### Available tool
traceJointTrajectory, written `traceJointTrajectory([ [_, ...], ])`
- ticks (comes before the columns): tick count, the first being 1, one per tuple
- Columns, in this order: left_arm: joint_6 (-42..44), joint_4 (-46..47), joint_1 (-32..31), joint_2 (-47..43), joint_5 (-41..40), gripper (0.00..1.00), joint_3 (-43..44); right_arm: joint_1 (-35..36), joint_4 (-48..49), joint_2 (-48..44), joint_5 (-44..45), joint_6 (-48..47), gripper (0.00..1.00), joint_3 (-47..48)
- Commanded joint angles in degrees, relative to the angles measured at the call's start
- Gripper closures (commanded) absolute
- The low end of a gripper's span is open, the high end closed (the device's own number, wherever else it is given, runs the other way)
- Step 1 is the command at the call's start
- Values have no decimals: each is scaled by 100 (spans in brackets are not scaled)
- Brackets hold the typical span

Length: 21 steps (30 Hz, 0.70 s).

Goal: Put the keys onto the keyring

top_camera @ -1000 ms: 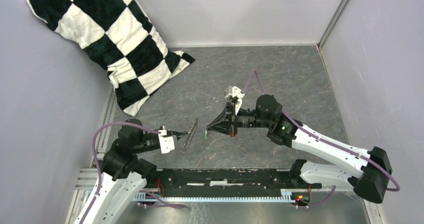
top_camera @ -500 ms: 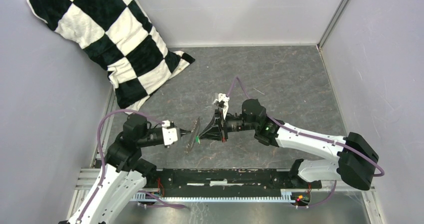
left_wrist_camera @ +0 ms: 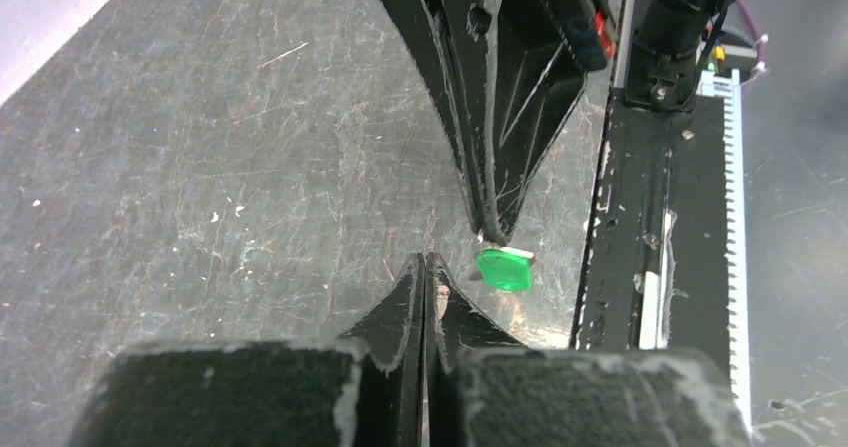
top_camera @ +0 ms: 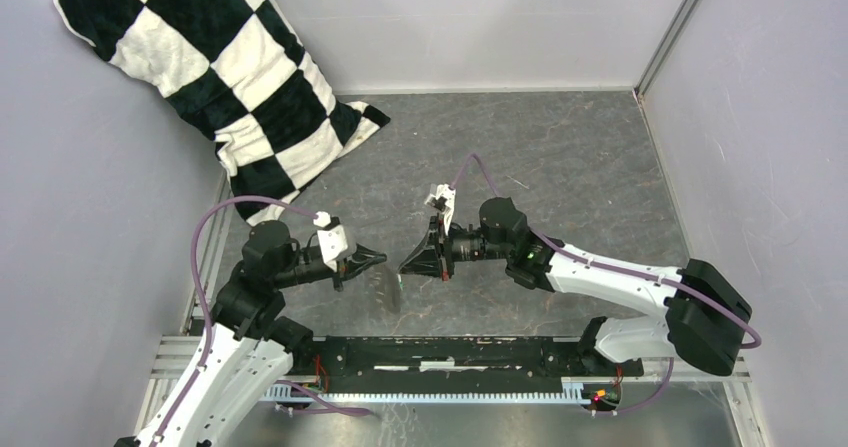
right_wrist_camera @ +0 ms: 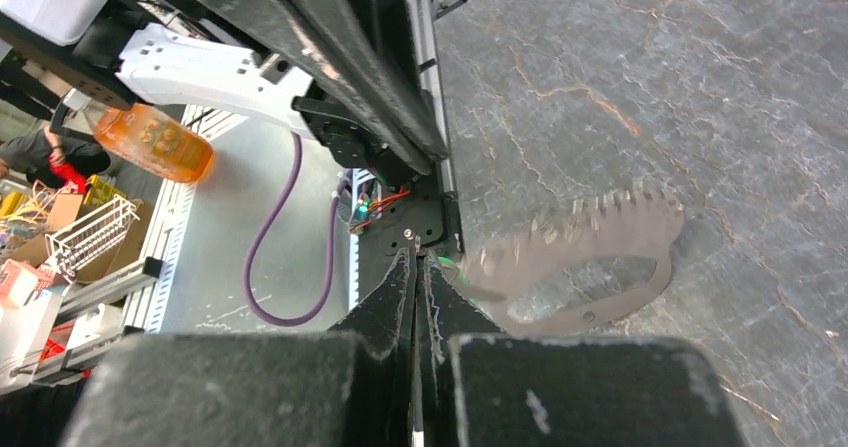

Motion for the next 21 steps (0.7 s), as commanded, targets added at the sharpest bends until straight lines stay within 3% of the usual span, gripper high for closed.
traceJointTrajectory([
  [1,-766,362,2,-15,-73,98,53,-23,88,159,250,173,99,204],
  [6,-108,-10,4,-115,-228,98,-99,-87,-166,100,525,17,99,28],
  [11,1405,-396,11,460,-851,94,-12,-275,-1554,-42,1445,-927,99,142],
  [12,1934,-518,12,752,-962,88,17,-350,-1720,-55,1570,-986,99,136],
  [14,2360,-607,12,1270,-1297,63,84,-538,-1728,-96,1681,-976,99,-17],
  [17,2455,-785,114,2109,-1483,44,481,-633,-1822,-57,2190,-1154,100,-221],
  [21,2053,-827,633,2825,-1063,37,1035,-708,-1415,63,2318,-1121,99,-579],
])
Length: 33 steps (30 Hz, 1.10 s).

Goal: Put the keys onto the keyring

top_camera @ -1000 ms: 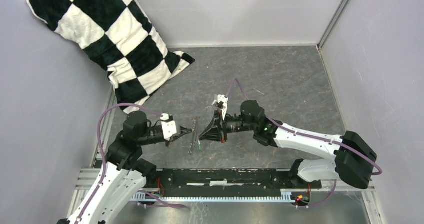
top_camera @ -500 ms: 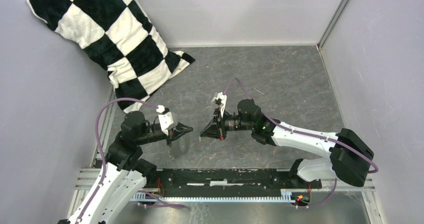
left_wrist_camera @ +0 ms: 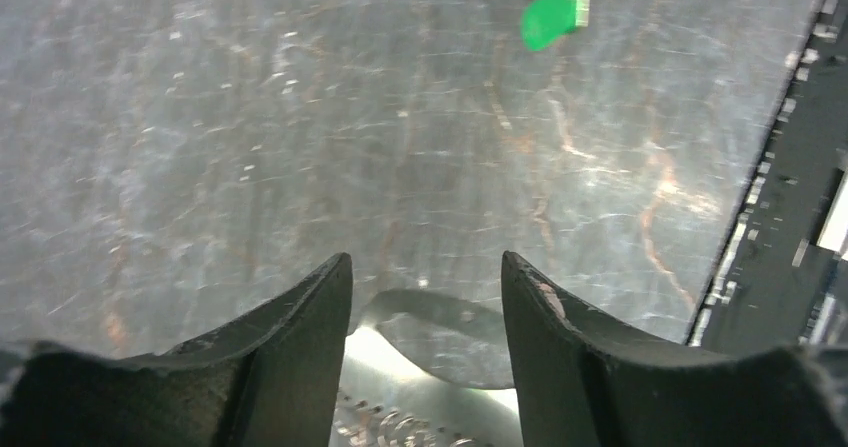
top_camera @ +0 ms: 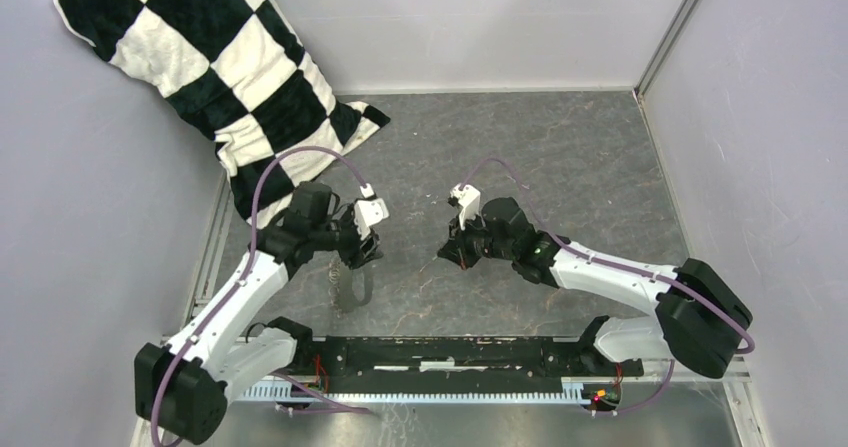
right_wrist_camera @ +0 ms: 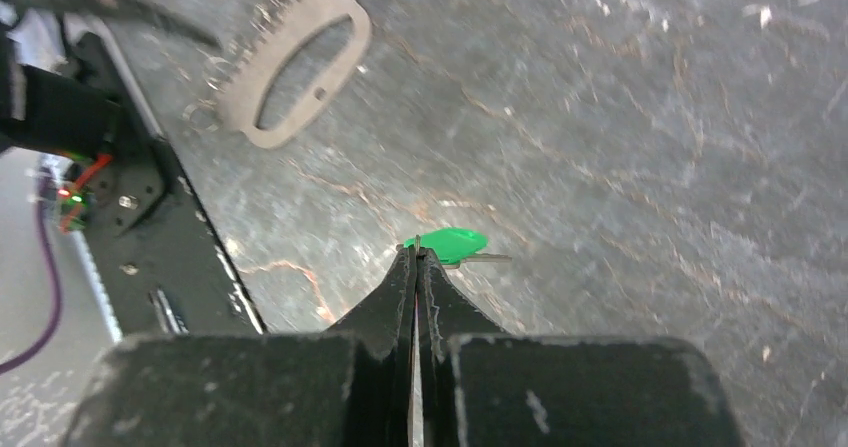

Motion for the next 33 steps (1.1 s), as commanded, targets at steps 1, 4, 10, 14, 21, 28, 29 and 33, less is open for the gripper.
traceJointTrajectory([
  [1,164,8,469,345,110,34,709,-53,270,8,427,-192,99,-331],
  [4,-84,29,583,381,-103,31,824,-77,494,80,341,-171,99,-416],
  [10,-657,-271,1176,487,-77,23,1115,-224,814,130,202,189,92,-849],
  [14,-608,-553,1411,259,-144,17,1185,-283,-141,-137,1307,69,75,-1026],
  [21,-861,-953,1746,287,-306,2,1458,-154,-464,-646,1939,-172,31,-631],
  [28,-800,-1243,2526,816,-457,0,1661,1193,77,1061,1721,-1204,25,1138],
  [29,-885,-1254,2668,882,-420,0,1699,1397,220,1321,1689,-1330,25,1382],
  [33,-1034,-1387,3253,1059,-193,0,1864,1630,1495,2167,887,-1802,30,1684],
])
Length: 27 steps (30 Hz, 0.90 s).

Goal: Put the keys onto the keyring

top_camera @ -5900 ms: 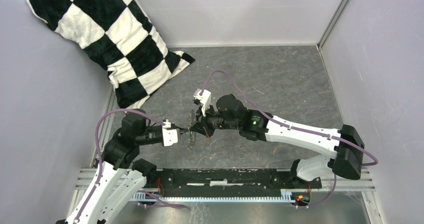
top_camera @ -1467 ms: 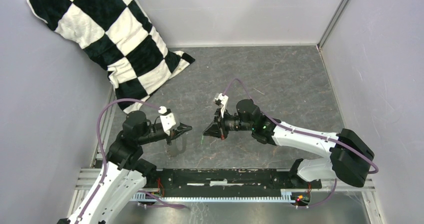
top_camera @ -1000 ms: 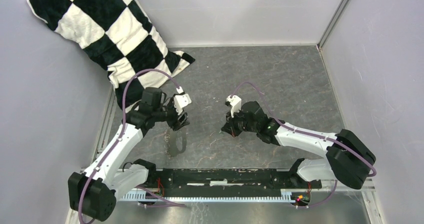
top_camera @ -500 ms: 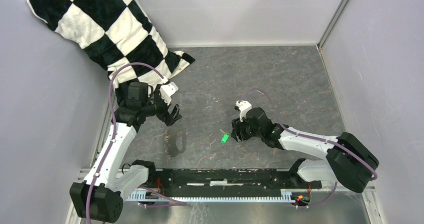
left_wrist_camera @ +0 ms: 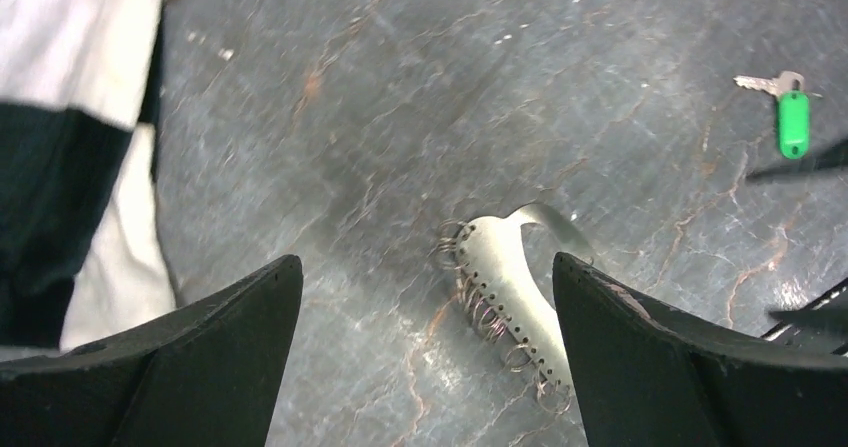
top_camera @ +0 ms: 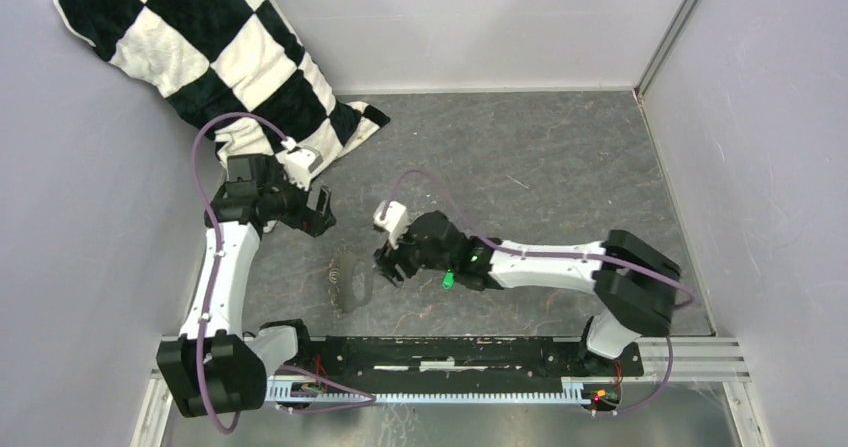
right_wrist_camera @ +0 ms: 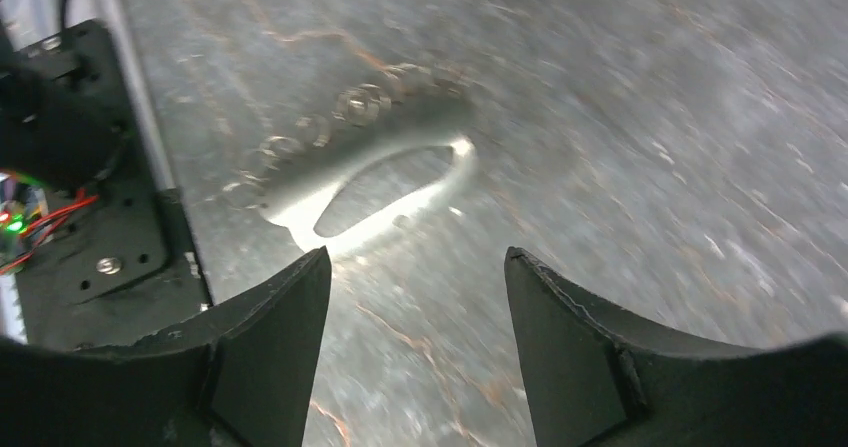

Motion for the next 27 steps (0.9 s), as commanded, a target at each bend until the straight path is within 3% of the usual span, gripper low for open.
traceJointTrajectory([
  [1,-290,-325,606,125,236,0,416,192,1579,702,-1039,-807,32,237],
  [5,-182,-621,1034,243,302,0,586,188,1593,1601,-2597,-1516,42,1094],
  [10,-188,-529,1351,250,261,1,518,162,1241,2586,-3691,-1933,52,2155],
  [16,-238,-514,1592,490,286,2,700,155,1374,3427,-3994,-2010,54,2816],
  [27,-129,-520,1664,646,510,3,684,123,1003,4106,-3761,-2603,48,3278],
])
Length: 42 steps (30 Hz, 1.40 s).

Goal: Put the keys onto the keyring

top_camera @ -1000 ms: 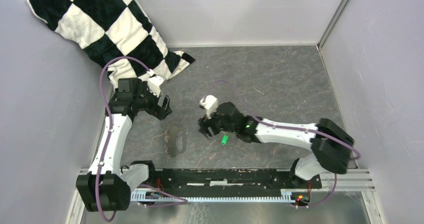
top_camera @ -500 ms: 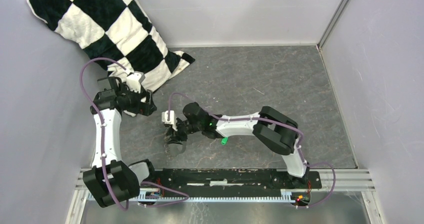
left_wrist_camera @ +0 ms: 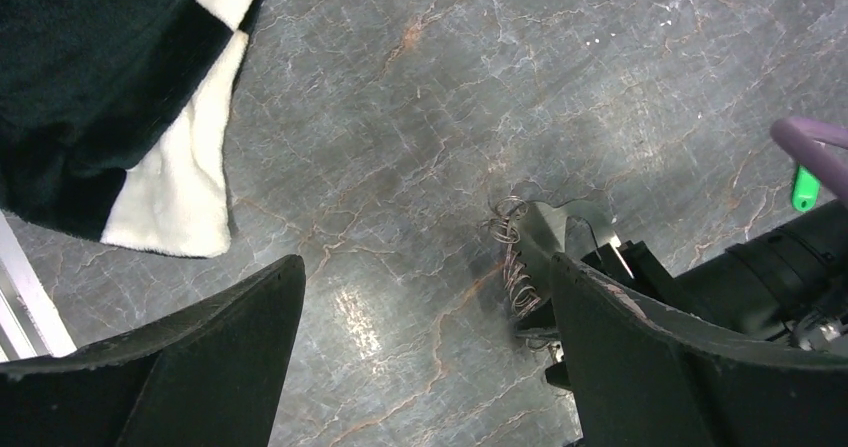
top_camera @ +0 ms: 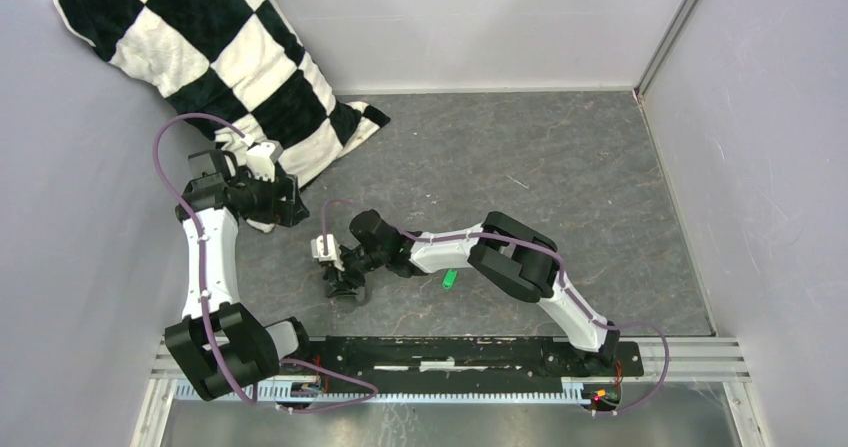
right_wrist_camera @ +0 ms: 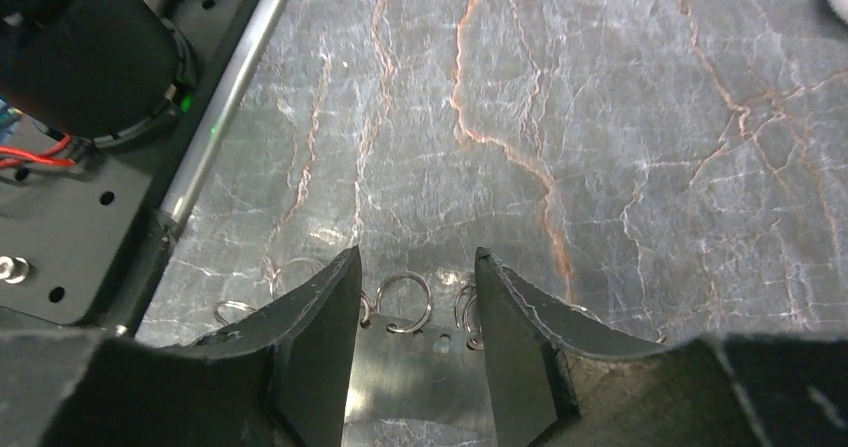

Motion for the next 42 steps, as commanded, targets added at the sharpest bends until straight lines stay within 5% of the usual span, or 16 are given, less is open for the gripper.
traceJointTrajectory([
  [1,-39,14,42,-8,228,3,114,-54,10,137,30,-350,48,264],
  [24,88,13,33,-23,413,6,-105,-562,158,123,-91,38,51,58],
  [36,191,28,34,-12,381,6,-141,-664,1007,-718,911,347,96,-1281],
  [42,180,27,33,-5,531,8,-207,-711,1420,-1263,1130,460,99,-1785],
])
